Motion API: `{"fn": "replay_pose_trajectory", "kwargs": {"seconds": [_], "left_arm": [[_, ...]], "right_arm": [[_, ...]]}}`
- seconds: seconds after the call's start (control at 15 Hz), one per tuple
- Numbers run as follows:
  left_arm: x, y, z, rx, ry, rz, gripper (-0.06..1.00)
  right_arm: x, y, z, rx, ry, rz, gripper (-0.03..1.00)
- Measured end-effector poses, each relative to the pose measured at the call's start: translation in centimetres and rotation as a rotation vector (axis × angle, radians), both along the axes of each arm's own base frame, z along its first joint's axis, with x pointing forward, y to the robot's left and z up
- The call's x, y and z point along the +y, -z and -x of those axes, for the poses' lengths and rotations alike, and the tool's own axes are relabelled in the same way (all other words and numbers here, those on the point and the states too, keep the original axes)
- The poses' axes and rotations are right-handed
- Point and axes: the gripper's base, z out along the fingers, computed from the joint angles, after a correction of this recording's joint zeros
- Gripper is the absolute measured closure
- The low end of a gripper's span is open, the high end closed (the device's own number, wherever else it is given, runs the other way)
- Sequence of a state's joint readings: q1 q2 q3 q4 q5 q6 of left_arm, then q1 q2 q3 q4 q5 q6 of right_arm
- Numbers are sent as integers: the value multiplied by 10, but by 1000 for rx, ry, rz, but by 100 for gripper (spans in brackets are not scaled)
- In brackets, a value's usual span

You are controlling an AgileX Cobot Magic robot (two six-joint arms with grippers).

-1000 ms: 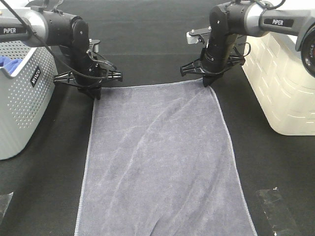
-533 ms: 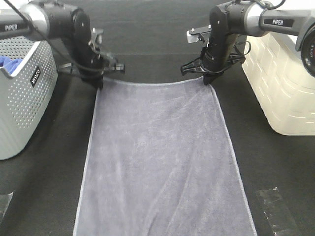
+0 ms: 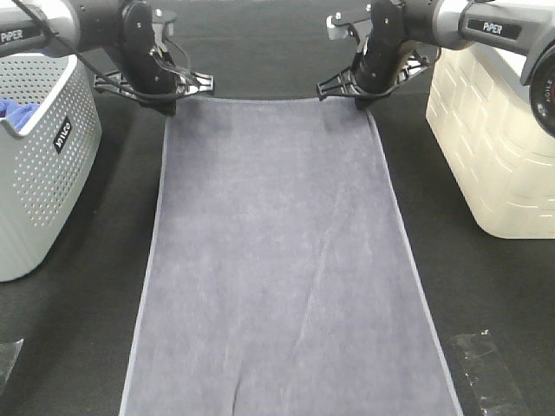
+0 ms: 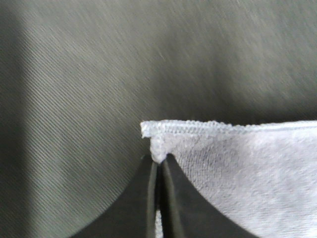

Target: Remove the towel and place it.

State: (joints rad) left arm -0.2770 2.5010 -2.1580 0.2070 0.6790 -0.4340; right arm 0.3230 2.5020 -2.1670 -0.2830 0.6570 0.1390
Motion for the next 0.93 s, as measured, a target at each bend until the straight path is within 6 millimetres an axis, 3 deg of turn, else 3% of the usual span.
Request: {"fn": "replay_pose_trajectory", "kwargs": {"seconds": [0.33,0.53,0.8,0.93], "left_arm": [[14,11,-15,-110,-7,31,94],[22,18,-28,-235,13,53,94],[16,19,-38,-421,95,74,94],[12,20,-42,-500,116,97,94]], "right_arm": [[2,14,-10,-98,-25,6,97],[1,6,-21,-246,-45,-12,97],[-22,0,-34,-343,-36,-46,97],[-26,8,-37,-352,-46,-38,97]]}}
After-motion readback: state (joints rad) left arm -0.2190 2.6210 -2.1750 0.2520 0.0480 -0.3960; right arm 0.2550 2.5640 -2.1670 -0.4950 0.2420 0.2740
